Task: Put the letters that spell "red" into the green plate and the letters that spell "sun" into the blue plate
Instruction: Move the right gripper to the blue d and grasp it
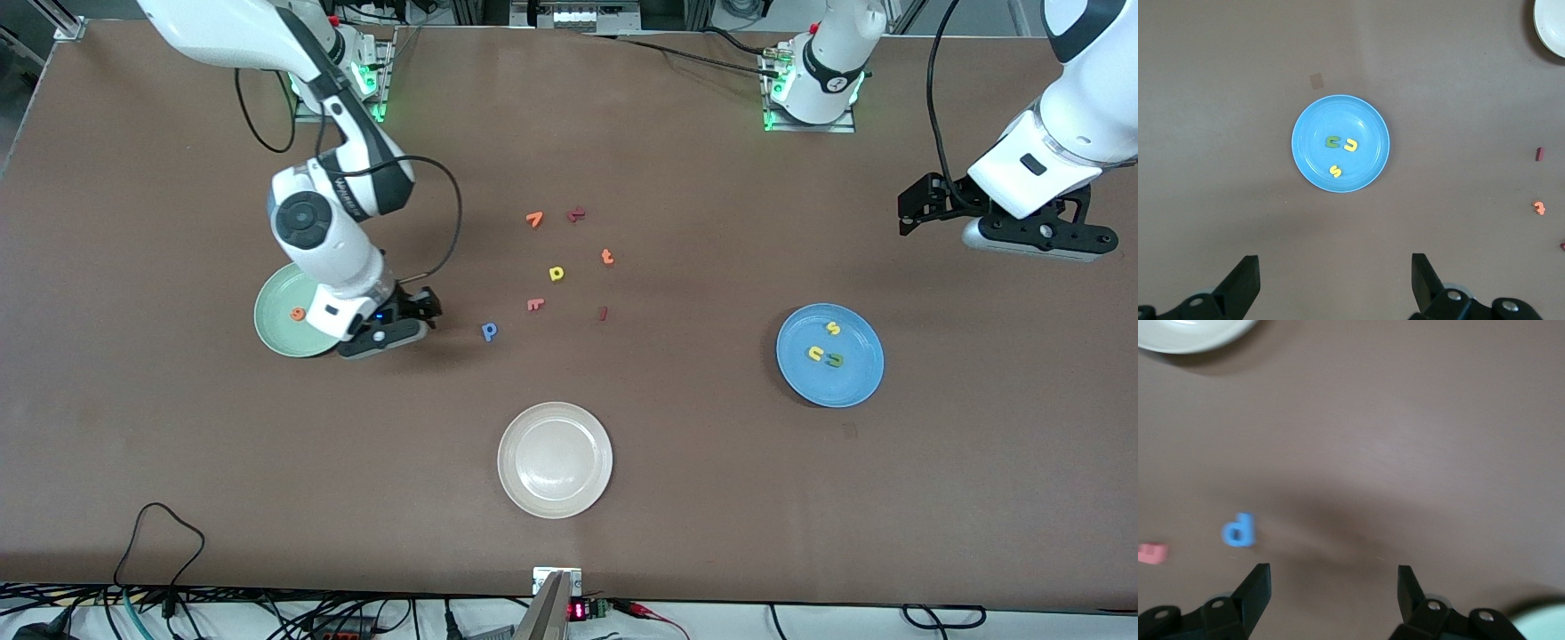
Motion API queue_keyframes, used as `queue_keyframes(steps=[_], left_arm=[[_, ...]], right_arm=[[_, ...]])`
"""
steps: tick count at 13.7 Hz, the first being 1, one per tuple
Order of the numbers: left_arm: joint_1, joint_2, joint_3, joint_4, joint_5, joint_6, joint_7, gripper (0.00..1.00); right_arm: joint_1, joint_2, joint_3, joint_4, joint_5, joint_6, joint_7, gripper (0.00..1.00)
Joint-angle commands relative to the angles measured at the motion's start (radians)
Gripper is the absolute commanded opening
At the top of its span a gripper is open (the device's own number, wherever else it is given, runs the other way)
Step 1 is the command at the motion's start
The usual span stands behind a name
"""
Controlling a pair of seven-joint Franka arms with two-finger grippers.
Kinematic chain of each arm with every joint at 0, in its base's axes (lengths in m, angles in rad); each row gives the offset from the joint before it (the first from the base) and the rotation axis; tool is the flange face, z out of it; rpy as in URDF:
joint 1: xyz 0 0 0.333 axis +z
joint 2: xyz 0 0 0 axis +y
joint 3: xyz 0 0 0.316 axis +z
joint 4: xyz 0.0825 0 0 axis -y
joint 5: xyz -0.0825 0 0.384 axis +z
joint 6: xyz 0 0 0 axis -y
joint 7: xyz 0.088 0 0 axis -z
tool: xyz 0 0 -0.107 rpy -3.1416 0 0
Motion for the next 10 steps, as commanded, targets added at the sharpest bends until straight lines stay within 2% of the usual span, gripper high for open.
queue_keyframes(steps=[1,2,4,10], left_arm=[[-0.003,0.01,-0.005,0.036,0.017,-0.017,0.017,1.0],[-0.003,0.01,-0.006,0.038,0.017,-0.017,0.017,1.0],[-0.003,0.01,-0.006,0.038,0.017,-0.017,0.017,1.0],[-0.001,0.009,-0.005,0.04,0.017,-0.026,0.016,1.0]], right_arm=[[0.097,0.093,-0.012,0.131,0.022,-0.046,0.015,0.78],[0.119,0.109,-0.012,0.145,0.023,-0.046,0.025,0.59],[0.13,0.141,-0.012,0.158,0.022,-0.043,0.03,0.54],[0.173,0.225,-0.012,0.19,0.011,-0.04,0.03,0.54]])
